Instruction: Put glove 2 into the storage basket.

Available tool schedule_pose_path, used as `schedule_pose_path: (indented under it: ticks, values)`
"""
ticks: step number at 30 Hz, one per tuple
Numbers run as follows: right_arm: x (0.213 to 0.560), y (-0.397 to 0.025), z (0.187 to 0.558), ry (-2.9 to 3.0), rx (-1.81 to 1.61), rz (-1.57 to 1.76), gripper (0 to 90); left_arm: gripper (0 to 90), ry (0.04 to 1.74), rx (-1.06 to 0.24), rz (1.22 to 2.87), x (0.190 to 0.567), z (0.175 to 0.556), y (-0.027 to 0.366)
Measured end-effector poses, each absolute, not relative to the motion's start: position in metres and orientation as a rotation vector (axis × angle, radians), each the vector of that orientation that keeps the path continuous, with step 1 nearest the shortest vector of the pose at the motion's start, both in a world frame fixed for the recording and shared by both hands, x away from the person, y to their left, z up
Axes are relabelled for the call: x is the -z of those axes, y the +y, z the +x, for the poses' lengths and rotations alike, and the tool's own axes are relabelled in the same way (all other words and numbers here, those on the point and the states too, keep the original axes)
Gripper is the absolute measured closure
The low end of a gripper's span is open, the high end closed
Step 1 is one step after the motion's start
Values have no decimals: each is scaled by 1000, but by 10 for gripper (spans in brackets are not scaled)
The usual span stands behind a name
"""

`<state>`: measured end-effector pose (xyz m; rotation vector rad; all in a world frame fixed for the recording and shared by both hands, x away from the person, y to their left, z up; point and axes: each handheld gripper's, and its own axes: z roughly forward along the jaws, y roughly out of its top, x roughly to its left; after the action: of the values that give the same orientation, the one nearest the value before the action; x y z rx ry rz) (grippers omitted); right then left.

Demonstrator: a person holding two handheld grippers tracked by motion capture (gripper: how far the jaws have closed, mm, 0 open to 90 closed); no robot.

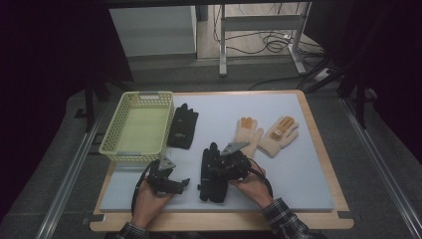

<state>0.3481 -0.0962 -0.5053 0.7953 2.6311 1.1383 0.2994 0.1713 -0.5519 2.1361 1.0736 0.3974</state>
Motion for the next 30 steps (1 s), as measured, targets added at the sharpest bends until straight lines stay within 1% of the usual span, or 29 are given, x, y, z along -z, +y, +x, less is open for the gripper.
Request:
schedule_pose_path:
  ticks: [6, 13, 15, 16, 17, 19, 21, 22, 26, 27, 30]
  values:
    - [497, -100, 360, 2618, -1181, 817, 489, 64, 1074, -397, 2135, 552, 299, 171]
    - [491, -89, 373, 2599, -1158, 788, 485, 63, 1076, -395, 2132, 552, 299, 171]
    - [490, -85, 380, 2599, -1151, 784, 507, 63, 1074, -398, 2136, 552, 299, 171]
    - [491, -79, 388, 2601, -1155, 791, 543, 63, 1073, -398, 2138, 552, 299, 171]
    - [491, -79, 388, 2601, -1155, 791, 543, 64, 1073, -398, 2138, 552, 299, 171]
    - [493, -69, 400, 2600, -1148, 790, 580, 64, 1072, -398, 2140, 552, 299, 172]
    - [494, -65, 405, 2601, -1144, 791, 589, 64, 1074, -396, 2138, 552, 299, 171]
    - [497, -58, 414, 2601, -1138, 785, 600, 63, 1074, -396, 2137, 552, 299, 171]
    - [500, -44, 433, 2595, -1125, 781, 612, 63, 1076, -394, 2136, 552, 299, 171]
    - [500, -44, 433, 2595, -1125, 781, 612, 64, 1076, -394, 2136, 552, 299, 171]
    - [504, -29, 451, 2594, -1115, 779, 639, 64, 1075, -396, 2137, 552, 299, 171]
